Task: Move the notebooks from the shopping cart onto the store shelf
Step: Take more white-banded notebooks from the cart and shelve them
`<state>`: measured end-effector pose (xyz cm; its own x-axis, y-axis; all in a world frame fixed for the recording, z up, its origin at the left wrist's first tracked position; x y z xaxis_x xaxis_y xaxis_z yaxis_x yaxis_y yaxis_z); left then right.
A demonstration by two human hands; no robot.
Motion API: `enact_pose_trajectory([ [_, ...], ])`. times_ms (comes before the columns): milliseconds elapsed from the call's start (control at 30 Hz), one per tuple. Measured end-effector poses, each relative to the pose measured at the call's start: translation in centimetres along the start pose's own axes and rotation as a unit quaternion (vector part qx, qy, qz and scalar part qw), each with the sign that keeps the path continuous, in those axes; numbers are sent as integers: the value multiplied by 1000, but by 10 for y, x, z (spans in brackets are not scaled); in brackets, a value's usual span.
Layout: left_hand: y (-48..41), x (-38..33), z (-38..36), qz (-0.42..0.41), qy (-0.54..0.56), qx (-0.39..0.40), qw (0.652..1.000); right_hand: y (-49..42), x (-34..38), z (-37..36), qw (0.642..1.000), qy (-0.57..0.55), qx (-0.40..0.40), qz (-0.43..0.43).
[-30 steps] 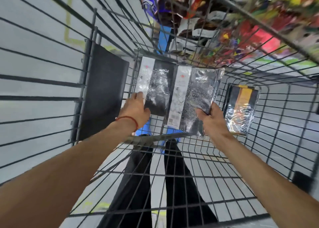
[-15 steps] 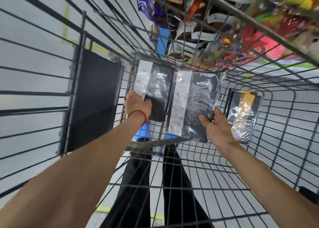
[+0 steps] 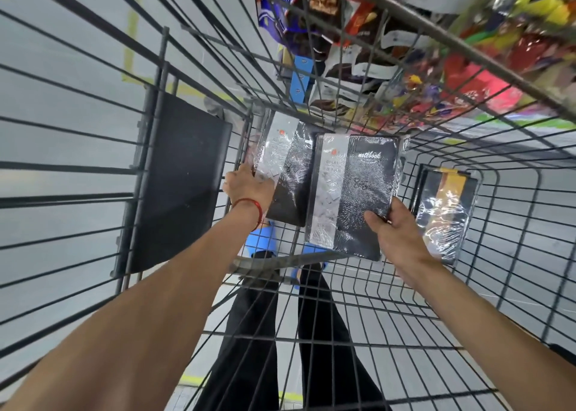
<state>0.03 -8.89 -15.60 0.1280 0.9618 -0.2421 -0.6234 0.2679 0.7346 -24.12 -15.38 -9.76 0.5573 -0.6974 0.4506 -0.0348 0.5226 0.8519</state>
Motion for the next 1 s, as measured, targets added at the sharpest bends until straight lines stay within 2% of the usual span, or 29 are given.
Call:
enact_pose_trajectory([
  [100, 1, 4, 4, -21, 30, 1, 999, 6, 7, -4, 1000, 6, -6, 4],
  [200, 3, 7, 5, -15, 71, 44, 996, 2, 2, -5, 1000, 29, -8, 10],
  [367, 17, 7, 14, -60, 51, 62, 995, 7, 1, -1, 999, 14, 24, 32],
  [633, 77, 25, 52, -90, 35, -2, 995, 52, 13, 20, 998, -7, 49, 40],
  [833, 141, 51, 87, -122, 89, -17, 988, 118, 18, 43, 991, 6, 77, 105],
  [1000, 181, 73, 110, -150, 187, -3, 971, 178, 13, 56, 986, -47, 69, 143],
])
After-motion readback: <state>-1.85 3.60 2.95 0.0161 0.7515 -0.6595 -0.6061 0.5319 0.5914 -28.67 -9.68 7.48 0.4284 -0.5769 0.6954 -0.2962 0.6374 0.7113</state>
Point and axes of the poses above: each hand's wrist, its own y-axis away from the middle knuckle, its own z-axis out of the back of the hand, x = y × z, the point moved 1 cm from there along -y, towards the middle knuckle, and after that the axes turned 6 degrees about -y, right-handed, at the moved point
